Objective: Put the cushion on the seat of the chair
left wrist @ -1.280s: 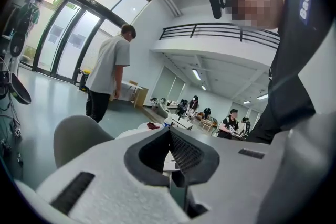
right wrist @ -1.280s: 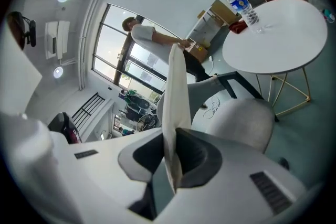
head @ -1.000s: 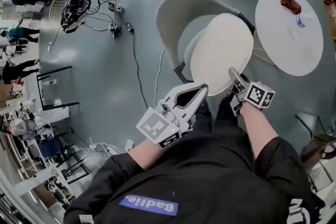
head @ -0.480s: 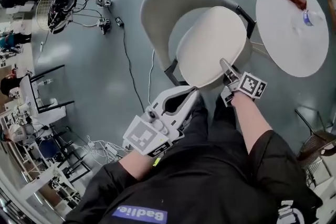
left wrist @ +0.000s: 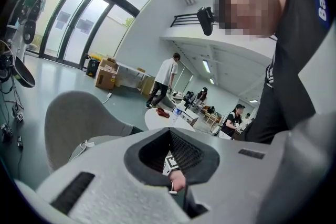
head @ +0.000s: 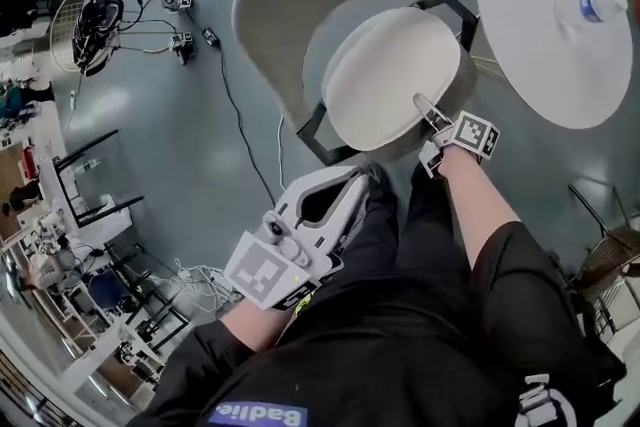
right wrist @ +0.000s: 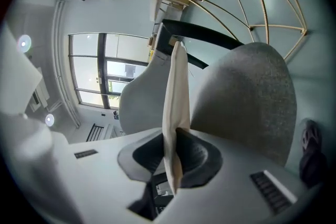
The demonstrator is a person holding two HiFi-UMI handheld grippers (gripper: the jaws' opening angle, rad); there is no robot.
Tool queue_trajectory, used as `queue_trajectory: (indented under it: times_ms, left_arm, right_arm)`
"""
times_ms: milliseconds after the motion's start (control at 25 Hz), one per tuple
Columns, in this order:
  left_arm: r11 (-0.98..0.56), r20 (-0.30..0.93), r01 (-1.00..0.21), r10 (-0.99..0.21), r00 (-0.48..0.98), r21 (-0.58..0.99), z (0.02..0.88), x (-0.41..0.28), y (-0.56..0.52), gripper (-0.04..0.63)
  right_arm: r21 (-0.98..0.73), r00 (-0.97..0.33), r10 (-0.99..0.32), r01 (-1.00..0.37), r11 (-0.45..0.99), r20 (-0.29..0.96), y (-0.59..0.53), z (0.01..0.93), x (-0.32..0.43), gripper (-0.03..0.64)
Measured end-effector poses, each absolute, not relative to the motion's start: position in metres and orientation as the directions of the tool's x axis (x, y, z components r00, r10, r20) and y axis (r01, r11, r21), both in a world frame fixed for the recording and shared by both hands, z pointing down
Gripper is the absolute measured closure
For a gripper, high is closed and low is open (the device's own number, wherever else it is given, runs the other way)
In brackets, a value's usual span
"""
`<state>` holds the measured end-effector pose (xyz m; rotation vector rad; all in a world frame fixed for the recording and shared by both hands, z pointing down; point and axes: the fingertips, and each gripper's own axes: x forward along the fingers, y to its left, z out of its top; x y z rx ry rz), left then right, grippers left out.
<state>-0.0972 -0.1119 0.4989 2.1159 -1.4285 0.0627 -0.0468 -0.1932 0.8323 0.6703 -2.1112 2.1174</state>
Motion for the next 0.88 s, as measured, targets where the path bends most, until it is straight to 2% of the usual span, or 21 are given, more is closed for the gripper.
queue_trajectory:
  times_ms: [360,640,760,880]
  left_arm:
    - [-0.261,0.422,-0.853,-0.78,0.462,0.451,0.525,-0.089,-0.099,0.583]
    - [-0.3,0.439,-0.84,-0.745,0.503,0.453,0.535,-0.071,-0.108,0.583]
    - [-0.32,0.439,-0.832,-0.732,0.521,0.454,0.534,-0.063,-0.111,0.583]
    - [-0.335,0.455,-0.826,-0.71,0.537,0.453,0.535,-0.058,-0.109,0.583]
  right_arm:
    - [-0.906,-0.871,-0.246,-0.407,-0.121,0.424,-0.184,0.899,-0.017,0.554]
    - [-0.899,-0.87,-0.228,-0.428,-0.091,0.437,-0.18,0.922,-0.012,0.551]
    - [-0.901,-0.878,-0.207,-0.426,-0.079,0.433,-0.178,0.929,-0.015,0.438]
    - [-0.904,-0.883,-0.192,-0.42,-0.081,0.427,-0.175,0.936,-0.018,0.415]
